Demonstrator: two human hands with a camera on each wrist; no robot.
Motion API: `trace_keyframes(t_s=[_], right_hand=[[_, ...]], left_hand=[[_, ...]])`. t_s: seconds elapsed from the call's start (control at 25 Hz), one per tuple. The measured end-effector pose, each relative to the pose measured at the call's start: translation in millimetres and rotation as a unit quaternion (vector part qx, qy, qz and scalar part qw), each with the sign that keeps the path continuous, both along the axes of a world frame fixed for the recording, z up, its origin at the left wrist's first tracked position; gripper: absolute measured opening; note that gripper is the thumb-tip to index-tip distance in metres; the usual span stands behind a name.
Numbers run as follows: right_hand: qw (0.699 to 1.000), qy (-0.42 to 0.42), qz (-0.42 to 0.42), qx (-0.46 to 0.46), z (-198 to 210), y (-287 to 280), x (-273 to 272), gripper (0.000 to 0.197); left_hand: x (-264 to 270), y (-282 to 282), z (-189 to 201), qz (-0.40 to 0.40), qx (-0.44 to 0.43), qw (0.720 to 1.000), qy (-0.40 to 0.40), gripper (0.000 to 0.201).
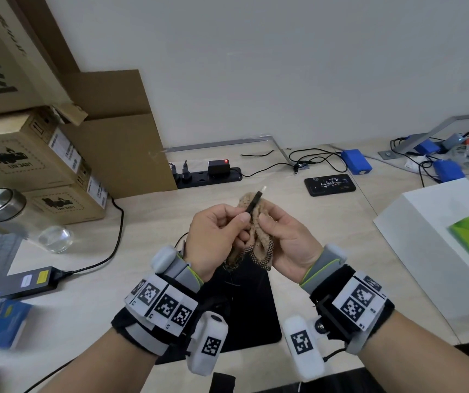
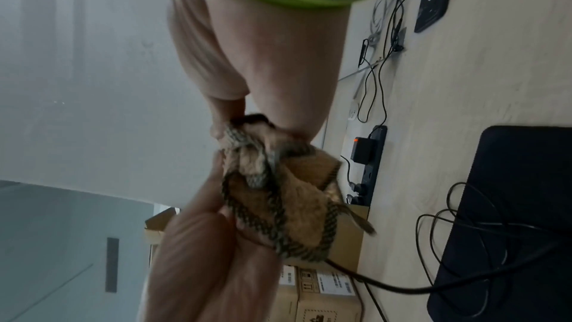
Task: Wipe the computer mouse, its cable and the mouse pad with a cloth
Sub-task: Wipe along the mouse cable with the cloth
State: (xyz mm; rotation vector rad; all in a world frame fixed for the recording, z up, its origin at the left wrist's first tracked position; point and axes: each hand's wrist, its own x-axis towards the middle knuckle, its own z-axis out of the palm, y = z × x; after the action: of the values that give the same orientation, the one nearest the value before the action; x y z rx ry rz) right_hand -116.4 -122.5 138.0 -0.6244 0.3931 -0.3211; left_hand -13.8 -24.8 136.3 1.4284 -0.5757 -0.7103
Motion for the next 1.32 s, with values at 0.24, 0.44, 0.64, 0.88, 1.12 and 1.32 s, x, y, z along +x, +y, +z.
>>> trace_keyframes(t_s=[0.24, 0.44, 0.64, 0.88, 1.12, 1.32], right_hand=[[0.994, 0.035, 0.055, -0.092, -10.0, 5.7, 5.3, 0.029], [0.986, 0.093, -0.008, -0.139, -12.9, 10.9, 9.5, 0.026], [0.992, 0.114, -0.006, -0.057, -20.7, 9.4, 13.6, 0.051], [0.987, 0.141, -0.022, 0.074, -20.2, -6.8, 14.6, 0.036], [0.978, 0.138, -0.113, 0.107, -13.1, -28.8, 7.3, 0.047], [0.995, 0.034, -0.002, 0.097, -7.7, -8.9, -7.1, 0.037]], left_hand=[[0.4, -0.8, -1.7, -0.047, 0.023, 0.995, 0.089, 0.032], [0.9, 0.9, -7.3, -0.070, 0.047, 0.982, 0.167, 0.033], [-4.2, 1.0, -10.5, -0.047, 0.069, 0.985, 0.152, 0.036], [-7.5, 11.0, -14.6, -0.035, 0.110, 0.993, 0.002, 0.026], [3.8, 16.8, -19.3, 0.046, 0.104, 0.993, -0.025, 0.022], [2.4, 10.0, -10.6, 0.039, 0.066, 0.997, 0.024, 0.019]])
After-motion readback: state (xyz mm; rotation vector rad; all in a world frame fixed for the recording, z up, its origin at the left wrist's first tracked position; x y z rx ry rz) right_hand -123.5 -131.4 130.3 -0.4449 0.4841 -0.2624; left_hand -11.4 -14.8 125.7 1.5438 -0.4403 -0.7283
